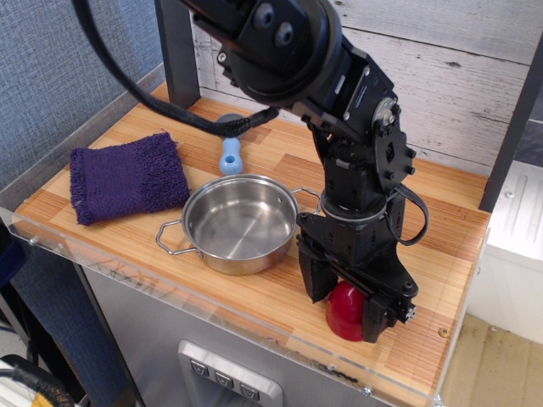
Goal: Move food to the front right table edge
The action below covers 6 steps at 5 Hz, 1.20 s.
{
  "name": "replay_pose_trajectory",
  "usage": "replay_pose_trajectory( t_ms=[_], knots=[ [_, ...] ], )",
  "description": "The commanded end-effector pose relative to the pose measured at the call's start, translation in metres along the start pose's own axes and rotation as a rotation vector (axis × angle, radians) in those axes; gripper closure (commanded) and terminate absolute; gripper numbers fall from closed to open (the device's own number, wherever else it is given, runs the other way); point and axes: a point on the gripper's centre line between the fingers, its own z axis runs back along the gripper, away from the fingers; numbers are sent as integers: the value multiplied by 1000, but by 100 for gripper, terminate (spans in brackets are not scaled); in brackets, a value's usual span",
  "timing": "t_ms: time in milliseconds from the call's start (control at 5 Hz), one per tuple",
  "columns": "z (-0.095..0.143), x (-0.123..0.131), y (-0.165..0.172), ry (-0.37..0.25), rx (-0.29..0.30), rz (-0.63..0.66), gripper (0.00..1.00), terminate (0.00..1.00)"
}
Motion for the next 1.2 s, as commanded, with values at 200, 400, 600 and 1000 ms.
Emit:
replay_pose_trajectory(
  t_ms=[200, 400, 600, 1000],
  knots=[
    [26, 5, 9, -61, -18, 7, 0, 0],
    [52, 14, 13, -101, -31, 34, 0, 0],
    [85, 22, 17, -128, -55, 65, 0, 0],
    [149, 22, 33, -285, 49, 98, 0, 0]
  ],
)
